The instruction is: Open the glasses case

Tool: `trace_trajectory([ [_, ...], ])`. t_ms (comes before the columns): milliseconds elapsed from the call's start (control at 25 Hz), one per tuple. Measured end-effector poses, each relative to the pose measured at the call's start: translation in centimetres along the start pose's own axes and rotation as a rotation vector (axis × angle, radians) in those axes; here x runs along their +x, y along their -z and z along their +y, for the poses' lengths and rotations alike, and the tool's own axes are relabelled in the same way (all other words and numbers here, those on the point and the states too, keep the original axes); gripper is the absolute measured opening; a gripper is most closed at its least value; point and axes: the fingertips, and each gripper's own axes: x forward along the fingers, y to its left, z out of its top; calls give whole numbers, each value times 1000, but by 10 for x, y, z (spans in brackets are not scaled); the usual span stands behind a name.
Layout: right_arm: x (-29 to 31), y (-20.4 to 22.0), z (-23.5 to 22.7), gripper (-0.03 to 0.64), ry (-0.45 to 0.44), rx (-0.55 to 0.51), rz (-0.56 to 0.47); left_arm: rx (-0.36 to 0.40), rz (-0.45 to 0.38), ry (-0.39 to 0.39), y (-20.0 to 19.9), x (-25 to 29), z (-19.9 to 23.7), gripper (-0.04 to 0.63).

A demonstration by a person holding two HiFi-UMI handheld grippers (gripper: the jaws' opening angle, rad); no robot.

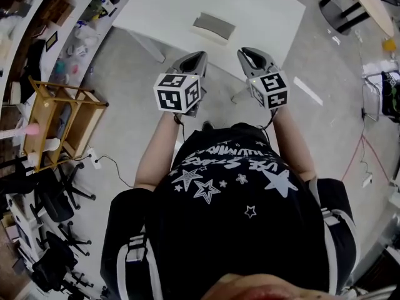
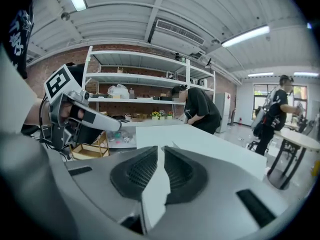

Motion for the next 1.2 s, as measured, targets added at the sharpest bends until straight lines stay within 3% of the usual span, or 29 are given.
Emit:
trace_trajectory([
  [360,-46,4,8,49,-100,-26,-26,-11,-88,-62,0,-23,-49,14],
  [760,-121,15,15,49,-150,-34,-91,24,-200,-74,10,-57,-127,14],
  [1200,-212,40,35,43,-185,-44,-112,-9,-238,-108,48,-107,-204,14],
])
